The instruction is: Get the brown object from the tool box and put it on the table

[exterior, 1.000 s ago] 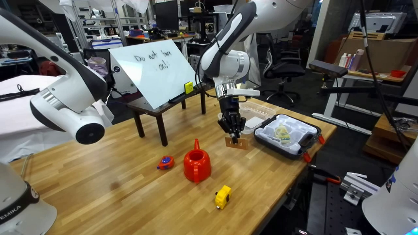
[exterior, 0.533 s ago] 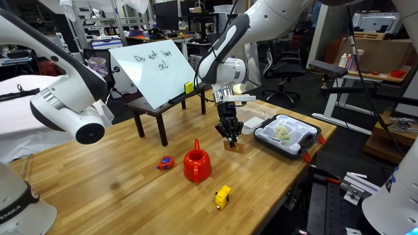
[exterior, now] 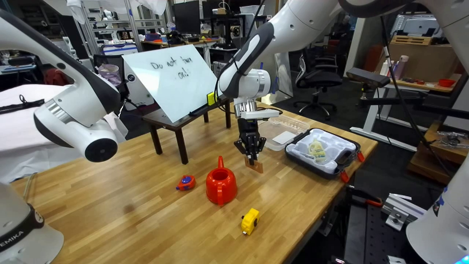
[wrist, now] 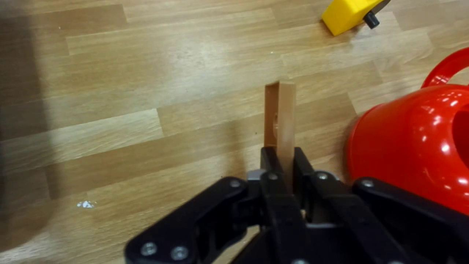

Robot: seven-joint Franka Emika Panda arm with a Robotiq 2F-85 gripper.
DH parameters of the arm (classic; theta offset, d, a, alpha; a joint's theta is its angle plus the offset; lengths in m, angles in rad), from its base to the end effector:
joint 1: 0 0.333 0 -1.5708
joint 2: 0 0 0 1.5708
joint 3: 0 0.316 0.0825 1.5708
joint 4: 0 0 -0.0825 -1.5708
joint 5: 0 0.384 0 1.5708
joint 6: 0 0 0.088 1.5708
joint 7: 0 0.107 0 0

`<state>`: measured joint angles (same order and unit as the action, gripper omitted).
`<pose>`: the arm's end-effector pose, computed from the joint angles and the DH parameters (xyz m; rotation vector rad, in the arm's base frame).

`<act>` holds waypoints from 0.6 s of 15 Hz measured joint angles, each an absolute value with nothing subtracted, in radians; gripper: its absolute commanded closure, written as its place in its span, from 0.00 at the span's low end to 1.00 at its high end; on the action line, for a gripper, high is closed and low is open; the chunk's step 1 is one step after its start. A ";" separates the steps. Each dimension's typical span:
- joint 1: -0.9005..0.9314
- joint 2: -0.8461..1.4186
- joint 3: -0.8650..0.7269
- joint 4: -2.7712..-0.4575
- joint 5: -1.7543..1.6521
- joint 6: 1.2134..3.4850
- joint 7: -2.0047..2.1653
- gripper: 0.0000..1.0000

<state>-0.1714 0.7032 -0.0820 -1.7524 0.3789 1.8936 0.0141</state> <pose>0.5839 -0.1216 0.1415 -2.6480 0.6585 0.7226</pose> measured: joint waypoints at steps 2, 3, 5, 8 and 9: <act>-0.171 0.711 -0.082 -1.751 0.379 1.897 0.024 0.97; -0.170 0.715 -0.082 -1.750 0.379 1.897 0.026 0.97; -0.169 0.720 -0.082 -1.750 0.378 1.897 0.027 0.97; -0.169 0.720 -0.082 -1.750 0.378 1.897 0.027 0.88; -0.169 0.720 -0.082 -1.749 0.378 1.897 0.027 0.88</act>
<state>-0.1687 0.7201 -0.0819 -1.7493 0.3776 1.8974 0.0269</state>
